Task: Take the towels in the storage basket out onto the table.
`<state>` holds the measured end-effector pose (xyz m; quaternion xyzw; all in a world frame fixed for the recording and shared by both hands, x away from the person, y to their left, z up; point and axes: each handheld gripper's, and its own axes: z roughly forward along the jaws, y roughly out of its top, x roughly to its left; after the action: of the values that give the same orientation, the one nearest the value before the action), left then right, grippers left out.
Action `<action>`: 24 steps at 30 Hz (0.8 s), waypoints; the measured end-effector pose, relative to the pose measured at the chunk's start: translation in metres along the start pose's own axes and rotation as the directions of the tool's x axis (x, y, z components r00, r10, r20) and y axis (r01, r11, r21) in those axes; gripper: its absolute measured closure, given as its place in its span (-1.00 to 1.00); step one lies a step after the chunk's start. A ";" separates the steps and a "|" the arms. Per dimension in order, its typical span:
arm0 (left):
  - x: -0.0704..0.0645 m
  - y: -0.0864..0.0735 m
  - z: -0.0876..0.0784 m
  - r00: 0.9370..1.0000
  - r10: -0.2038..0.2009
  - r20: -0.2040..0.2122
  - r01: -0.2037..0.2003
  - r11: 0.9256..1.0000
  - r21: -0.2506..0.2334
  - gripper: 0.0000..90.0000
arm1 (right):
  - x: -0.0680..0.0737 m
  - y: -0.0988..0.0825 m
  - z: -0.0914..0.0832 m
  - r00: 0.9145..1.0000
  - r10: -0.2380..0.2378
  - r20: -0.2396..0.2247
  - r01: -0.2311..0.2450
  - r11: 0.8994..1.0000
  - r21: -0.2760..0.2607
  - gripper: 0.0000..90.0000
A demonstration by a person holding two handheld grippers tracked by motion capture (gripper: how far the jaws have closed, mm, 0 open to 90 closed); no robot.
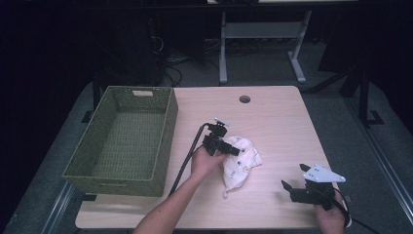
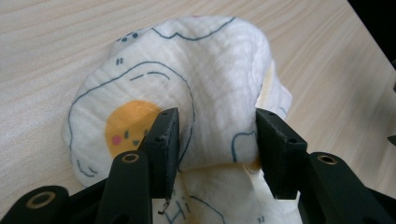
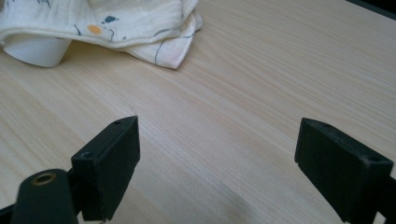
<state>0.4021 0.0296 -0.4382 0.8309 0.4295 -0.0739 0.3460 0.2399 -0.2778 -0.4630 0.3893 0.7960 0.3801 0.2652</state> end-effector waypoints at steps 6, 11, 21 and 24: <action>-0.006 -0.001 -0.006 1.000 0.010 -0.011 -0.011 0.999 -0.044 -0.09 | -0.002 -0.002 -0.004 1.000 0.002 0.001 -0.002 1.000 -0.004 -0.70; -0.008 -0.004 -0.012 0.997 0.058 -0.044 -0.060 0.997 -0.048 -0.19 | -0.003 -0.003 -0.002 1.000 0.008 -0.003 -0.008 1.000 0.004 -0.70; -0.005 -0.015 -0.025 0.997 0.068 -0.036 -0.071 0.993 -0.094 -0.37 | -0.002 -0.003 0.002 1.000 0.004 -0.008 -0.004 1.000 0.016 -0.70; -0.007 -0.020 -0.027 0.996 0.087 -0.029 -0.090 0.991 -0.103 -0.38 | -0.001 -0.003 0.003 1.000 0.004 -0.003 -0.004 1.000 0.016 -0.70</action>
<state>0.3780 0.0498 -0.4251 0.8308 0.3996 -0.0258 0.3866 0.2414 -0.2787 -0.4671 0.3922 0.7988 0.3748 0.2601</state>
